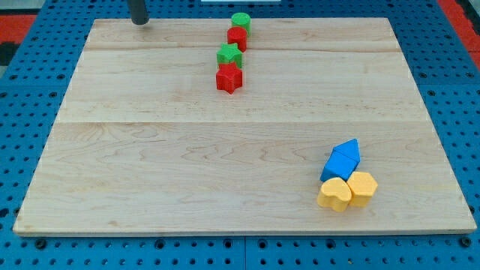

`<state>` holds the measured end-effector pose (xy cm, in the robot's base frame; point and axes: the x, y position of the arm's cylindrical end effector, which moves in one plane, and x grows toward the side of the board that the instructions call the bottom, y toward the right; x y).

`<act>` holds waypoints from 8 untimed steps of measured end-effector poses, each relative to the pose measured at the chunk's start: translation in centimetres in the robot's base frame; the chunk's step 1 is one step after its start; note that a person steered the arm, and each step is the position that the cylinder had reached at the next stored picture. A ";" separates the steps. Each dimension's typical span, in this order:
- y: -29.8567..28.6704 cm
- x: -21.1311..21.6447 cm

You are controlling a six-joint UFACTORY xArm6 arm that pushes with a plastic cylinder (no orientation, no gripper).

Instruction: Move the green circle vertically above the blue triangle

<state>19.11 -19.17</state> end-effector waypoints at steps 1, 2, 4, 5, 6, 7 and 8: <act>6.3 0.3; 10.6 0.2; 20.9 0.2; 25.0 2.1; 26.2 7.3; 27.6 7.3; 27.1 3.5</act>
<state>22.59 7.93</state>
